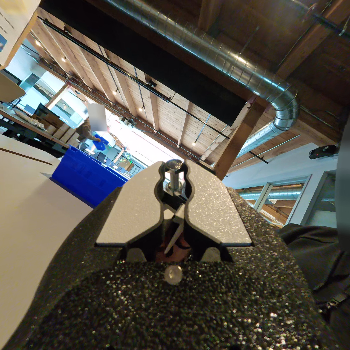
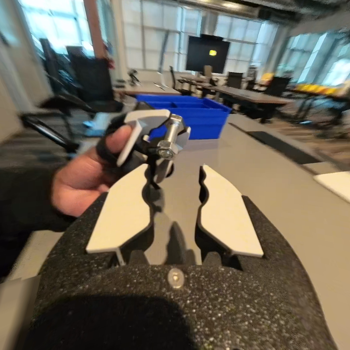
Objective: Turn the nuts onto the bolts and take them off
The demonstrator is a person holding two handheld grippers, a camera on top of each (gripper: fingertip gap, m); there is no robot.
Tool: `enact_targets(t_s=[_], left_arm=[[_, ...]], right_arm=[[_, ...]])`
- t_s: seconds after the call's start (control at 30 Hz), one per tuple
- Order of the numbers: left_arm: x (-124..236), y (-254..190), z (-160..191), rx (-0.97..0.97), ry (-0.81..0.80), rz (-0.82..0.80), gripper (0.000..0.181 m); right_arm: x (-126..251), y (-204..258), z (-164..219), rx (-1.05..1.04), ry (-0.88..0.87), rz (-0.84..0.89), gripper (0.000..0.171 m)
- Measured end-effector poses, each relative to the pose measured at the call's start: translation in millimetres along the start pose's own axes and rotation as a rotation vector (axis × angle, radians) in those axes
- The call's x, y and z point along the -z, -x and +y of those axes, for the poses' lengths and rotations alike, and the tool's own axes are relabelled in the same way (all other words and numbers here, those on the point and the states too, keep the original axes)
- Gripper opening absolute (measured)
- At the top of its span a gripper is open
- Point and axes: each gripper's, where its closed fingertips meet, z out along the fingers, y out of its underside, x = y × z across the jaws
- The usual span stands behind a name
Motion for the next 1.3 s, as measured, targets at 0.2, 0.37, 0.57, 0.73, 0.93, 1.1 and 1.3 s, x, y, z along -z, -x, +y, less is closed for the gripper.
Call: enact_targets(t_s=[0.2,0.37,0.57,0.73,0.93,1.1,1.3], left_arm=[[-1.3,0.8,2.7,0.001,0.014,-0.005,0.017],[-2.1,1.5,4.2,0.016,0.019,-0.002,0.017],[-2.9,1.9,5.2,0.034,0.019,0.005,0.017],[-2.1,3.1,4.7,0.032,0.017,-0.003,0.017],[-1.3,3.8,3.4,0.024,0.012,-0.011,0.017],[2.9,4.7,-3.9,0.042,-0.037,-0.004,0.017],[6.6,11.1,-5.6,0.048,-0.048,-0.043,0.017]], right_arm=[[11.8,-16.3,-15.7,0.662,0.087,0.434,0.045],[11.0,-9.8,-19.5,0.761,0.092,0.477,0.039],[9.3,-9.3,-13.6,0.725,0.109,0.433,0.018],[6.2,-6.0,-9.9,0.484,0.072,0.308,0.018],[2.1,7.6,-10.6,-0.184,-0.079,-0.084,0.018],[0.5,-4.6,0.1,-0.022,0.014,0.058,0.026],[7.4,-35.1,23.2,0.507,0.361,0.444,0.025]])
